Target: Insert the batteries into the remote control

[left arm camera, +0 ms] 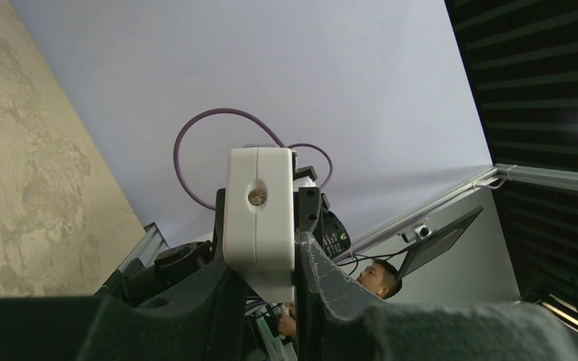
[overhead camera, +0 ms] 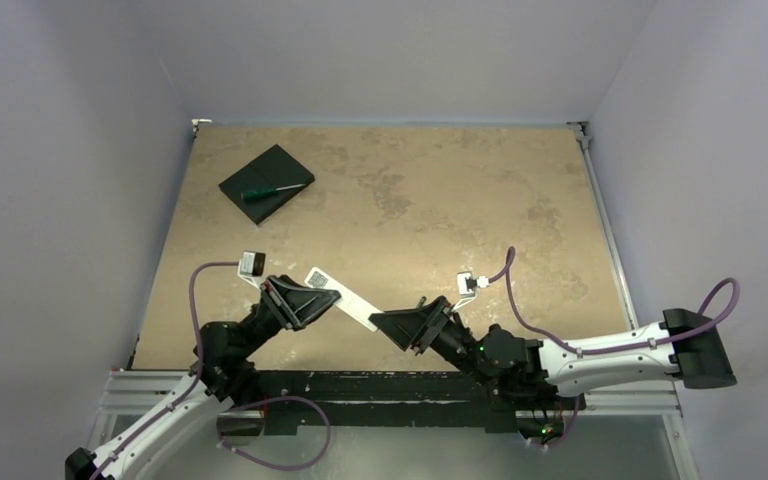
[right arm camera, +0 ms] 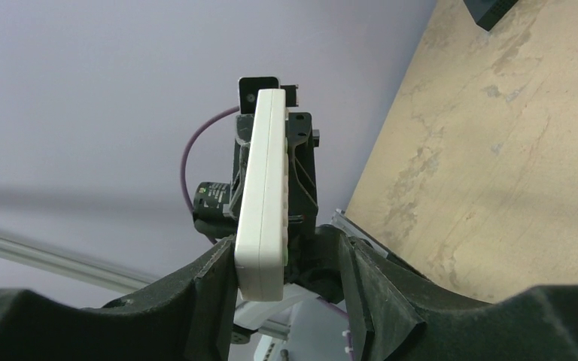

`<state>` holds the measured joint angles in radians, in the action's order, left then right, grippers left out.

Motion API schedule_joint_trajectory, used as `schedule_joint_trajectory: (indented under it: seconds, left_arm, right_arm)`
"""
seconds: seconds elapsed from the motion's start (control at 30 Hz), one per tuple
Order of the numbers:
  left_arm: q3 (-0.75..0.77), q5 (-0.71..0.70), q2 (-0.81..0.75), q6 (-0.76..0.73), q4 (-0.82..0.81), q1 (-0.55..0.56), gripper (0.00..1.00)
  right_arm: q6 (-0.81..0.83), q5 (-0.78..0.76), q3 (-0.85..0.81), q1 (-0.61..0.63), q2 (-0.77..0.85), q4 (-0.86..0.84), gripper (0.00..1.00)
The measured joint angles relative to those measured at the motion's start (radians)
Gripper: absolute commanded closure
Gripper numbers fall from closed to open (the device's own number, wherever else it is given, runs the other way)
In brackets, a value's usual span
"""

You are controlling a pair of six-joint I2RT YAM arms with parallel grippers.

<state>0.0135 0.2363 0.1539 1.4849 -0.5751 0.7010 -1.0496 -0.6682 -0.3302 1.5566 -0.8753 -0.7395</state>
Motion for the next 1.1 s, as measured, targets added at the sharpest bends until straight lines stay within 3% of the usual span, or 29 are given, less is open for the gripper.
schedule_joint_trajectory:
  seconds: [0.3,0.4,0.5,0.53,0.67,0.87,1.1]
  left_arm:
    - [0.0,0.006,0.036,0.006,-0.042,0.0,1.0]
    - [0.0,0.006,0.042,0.007,-0.046,0.0,1.0]
    - [0.0,0.003,0.045,0.008,-0.051,0.0,1.0]
    - [0.0,0.001,0.045,0.008,-0.052,0.0,1.0]
    - [0.0,-0.006,0.049,0.017,-0.06,-0.001,1.0]
    - [0.0,-0.005,0.057,0.019,-0.064,-0.001,0.66]
    - [0.0,0.01,0.057,0.022,-0.064,0.0,0.48]
  right_arm:
    - [0.004,0.001,-0.003,-0.002,-0.025,-0.046,0.58]
    - [0.006,0.004,-0.009,-0.002,-0.028,-0.055,0.72]
    - [0.011,0.004,-0.014,-0.003,-0.029,-0.059,0.96]
    - [0.013,0.004,-0.015,-0.004,-0.029,-0.06,1.0]
    - [0.015,0.004,-0.019,-0.006,-0.037,-0.066,1.0]
    - [0.015,0.003,-0.019,-0.006,-0.032,-0.06,1.0]
    - [0.018,-0.002,-0.019,-0.013,0.07,0.074,1.0]
